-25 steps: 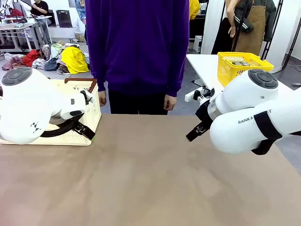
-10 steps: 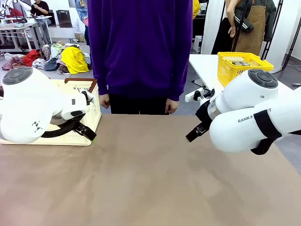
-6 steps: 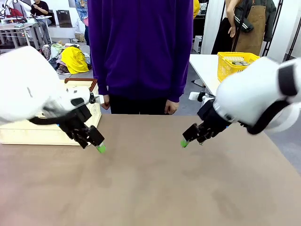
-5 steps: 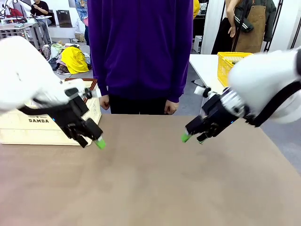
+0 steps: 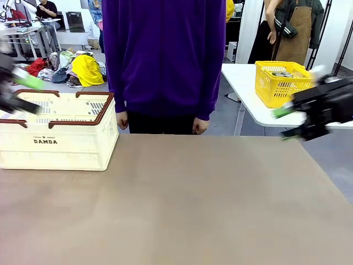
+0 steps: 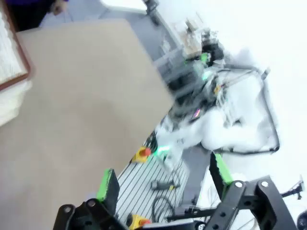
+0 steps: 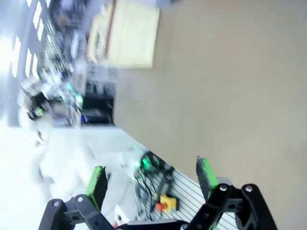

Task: Place the drinks into the Shopping basket.
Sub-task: Pick up one drink and place it into the Shopping basket.

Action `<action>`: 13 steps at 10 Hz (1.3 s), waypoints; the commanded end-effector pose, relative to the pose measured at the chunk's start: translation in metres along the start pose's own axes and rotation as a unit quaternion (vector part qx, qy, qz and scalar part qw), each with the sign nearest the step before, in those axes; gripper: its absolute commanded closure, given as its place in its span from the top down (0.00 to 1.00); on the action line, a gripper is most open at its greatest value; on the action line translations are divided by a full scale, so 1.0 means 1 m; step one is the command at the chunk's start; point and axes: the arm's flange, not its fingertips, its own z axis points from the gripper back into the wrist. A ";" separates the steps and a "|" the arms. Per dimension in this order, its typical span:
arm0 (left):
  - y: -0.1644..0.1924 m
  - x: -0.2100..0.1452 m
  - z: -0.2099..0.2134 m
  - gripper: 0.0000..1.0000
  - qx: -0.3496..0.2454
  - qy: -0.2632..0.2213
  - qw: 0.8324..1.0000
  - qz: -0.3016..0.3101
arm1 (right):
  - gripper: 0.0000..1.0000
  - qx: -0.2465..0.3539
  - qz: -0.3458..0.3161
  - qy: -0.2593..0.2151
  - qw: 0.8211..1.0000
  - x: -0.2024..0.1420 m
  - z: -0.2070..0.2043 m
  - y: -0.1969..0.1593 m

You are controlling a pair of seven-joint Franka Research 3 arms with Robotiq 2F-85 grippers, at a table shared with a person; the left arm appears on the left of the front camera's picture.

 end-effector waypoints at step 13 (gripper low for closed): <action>0.156 -0.087 0.136 1.00 -0.085 -0.209 0.962 0.156 | 1.00 0.059 -0.149 -0.249 0.955 -0.093 0.196 -0.095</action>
